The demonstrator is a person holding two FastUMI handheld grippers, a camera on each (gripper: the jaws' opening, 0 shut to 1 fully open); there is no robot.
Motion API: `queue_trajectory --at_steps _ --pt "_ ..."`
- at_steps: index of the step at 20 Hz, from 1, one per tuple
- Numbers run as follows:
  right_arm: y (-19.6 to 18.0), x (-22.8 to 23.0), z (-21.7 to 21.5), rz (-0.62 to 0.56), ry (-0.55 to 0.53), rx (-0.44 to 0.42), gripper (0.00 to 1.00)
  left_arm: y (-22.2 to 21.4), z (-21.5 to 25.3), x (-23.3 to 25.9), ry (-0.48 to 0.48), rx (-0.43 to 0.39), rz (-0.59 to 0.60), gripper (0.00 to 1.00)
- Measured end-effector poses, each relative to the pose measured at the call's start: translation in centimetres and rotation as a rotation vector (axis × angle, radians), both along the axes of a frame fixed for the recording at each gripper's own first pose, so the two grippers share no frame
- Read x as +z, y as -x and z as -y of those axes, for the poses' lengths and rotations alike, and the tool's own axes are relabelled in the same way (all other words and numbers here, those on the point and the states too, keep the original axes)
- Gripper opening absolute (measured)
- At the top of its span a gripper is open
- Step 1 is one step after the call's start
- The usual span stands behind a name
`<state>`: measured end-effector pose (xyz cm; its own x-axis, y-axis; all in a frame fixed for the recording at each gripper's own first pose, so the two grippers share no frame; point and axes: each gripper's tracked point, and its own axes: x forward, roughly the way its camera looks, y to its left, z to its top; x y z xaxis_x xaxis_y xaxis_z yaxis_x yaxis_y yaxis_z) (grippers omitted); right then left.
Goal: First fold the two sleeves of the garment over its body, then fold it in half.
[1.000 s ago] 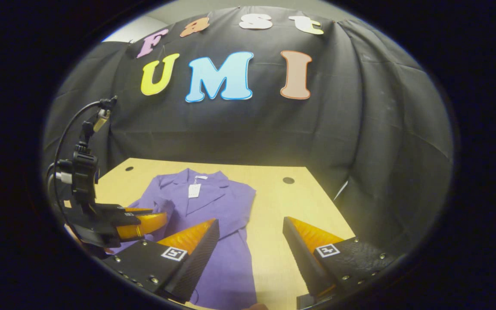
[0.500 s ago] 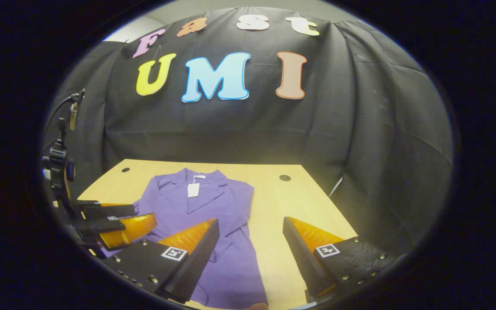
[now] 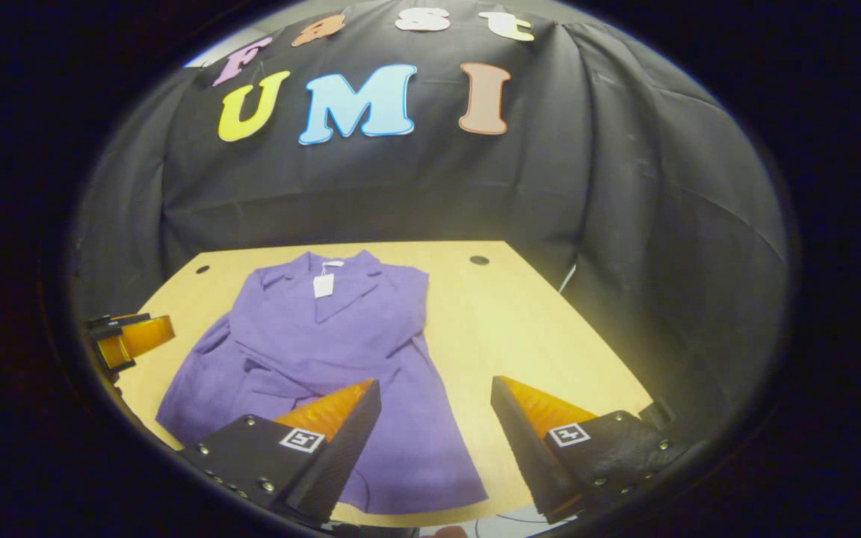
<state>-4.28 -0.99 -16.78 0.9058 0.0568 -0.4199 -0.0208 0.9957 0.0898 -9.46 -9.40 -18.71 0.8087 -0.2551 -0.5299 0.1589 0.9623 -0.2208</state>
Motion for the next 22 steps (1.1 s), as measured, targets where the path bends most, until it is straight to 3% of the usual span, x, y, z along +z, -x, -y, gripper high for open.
queue_trajectory --at_steps 8,11,18,22 --pt "2.8 -7.1 0.5 -0.173 -0.119 -0.091 0.93 4.6 -9.6 -6.8 -0.063 0.075 -0.119 0.98" --pt "3.7 -9.0 1.5 -0.217 -0.136 -0.134 0.93 6.4 -12.2 -9.5 -0.064 0.093 -0.180 0.95" --pt "4.2 -11.7 2.1 -0.284 -0.239 -0.179 0.93 10.2 -13.4 -14.0 -0.001 0.064 -0.307 0.98" --pt "4.5 -12.6 2.0 -0.310 -0.296 -0.194 0.93 10.8 -13.1 -14.9 -0.008 0.056 -0.320 0.98"
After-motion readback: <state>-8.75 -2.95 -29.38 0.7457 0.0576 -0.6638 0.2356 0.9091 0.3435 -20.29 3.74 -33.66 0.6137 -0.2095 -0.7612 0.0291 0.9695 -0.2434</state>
